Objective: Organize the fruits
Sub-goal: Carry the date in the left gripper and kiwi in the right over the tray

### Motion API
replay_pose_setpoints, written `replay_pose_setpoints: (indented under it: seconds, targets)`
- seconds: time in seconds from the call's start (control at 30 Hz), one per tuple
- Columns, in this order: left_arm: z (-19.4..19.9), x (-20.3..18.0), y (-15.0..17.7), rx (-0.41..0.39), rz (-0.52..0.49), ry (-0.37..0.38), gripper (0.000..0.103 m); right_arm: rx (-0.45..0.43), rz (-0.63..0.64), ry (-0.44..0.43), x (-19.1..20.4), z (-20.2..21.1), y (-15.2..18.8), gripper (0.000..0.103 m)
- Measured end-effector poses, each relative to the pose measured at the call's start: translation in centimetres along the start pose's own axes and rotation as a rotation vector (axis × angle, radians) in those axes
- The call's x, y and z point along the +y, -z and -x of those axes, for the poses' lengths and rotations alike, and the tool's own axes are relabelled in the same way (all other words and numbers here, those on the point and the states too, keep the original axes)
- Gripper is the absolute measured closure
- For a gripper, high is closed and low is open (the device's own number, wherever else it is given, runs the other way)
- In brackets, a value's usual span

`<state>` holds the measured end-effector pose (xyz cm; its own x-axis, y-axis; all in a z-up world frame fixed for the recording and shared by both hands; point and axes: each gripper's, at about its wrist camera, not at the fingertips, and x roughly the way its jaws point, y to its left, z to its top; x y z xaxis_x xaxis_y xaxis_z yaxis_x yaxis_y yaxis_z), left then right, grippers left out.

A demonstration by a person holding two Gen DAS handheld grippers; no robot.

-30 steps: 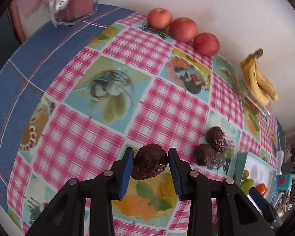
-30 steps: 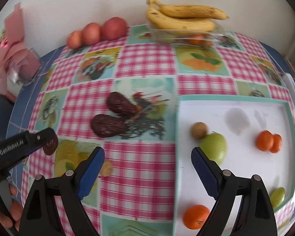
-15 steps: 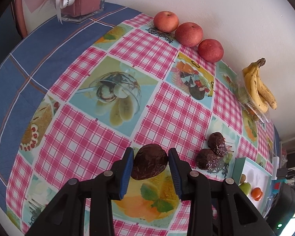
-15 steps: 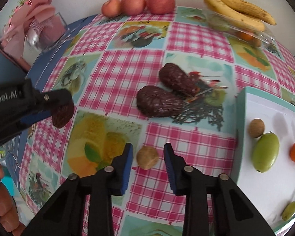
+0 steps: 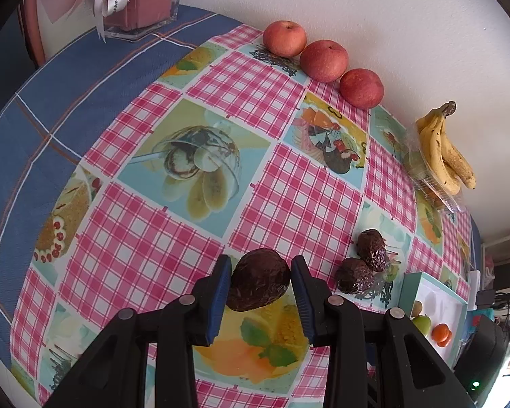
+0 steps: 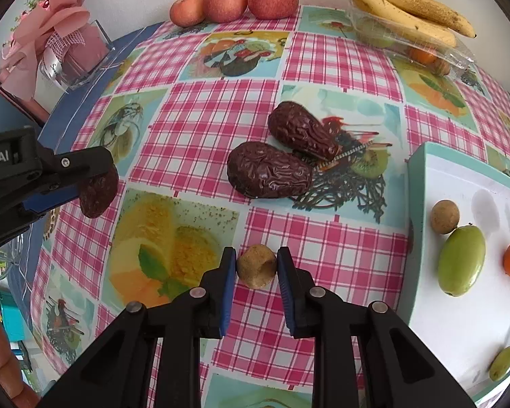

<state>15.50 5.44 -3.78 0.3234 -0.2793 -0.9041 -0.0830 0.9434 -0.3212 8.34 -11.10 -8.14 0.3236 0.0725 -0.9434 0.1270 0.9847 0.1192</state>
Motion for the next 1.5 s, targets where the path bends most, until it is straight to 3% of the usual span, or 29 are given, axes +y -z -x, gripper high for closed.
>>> replay_pose_setpoints:
  seconds: [0.3,0.63,0.93,1.13,1.27,1.5]
  targets:
    - [0.8,-1.0,0.2,-0.015,-0.03,0.011,0.064,-0.055,-0.073,0.05,-3.1,3.4,-0.4,0.078]
    - [2.2,-4.8,0.9,-0.024,-0.109,0.072,0.064,-0.149,-0.199,0.105,-9.6,8.8,-0.6,0.078]
    - [3.7,-10.6,3.3,-0.024,-0.25,0.143,0.064,-0.216,-0.315,0.163,-15.9,13.5,0.8,0.077]
    - [4.0,-15.8,6.2,-0.023,-0.414,0.132,0.064,-0.266,-0.391,0.17,-19.2,16.3,1.9,0.077]
    - [3.0,-19.3,8.9,0.019,-0.531,0.143,0.064,-0.286,-0.424,0.184,-20.7,17.6,2.5,0.077]
    - [0.5,-22.5,13.0,0.091,-0.671,0.102,0.064,-0.181,-0.448,0.198,-22.5,14.8,3.0,0.077]
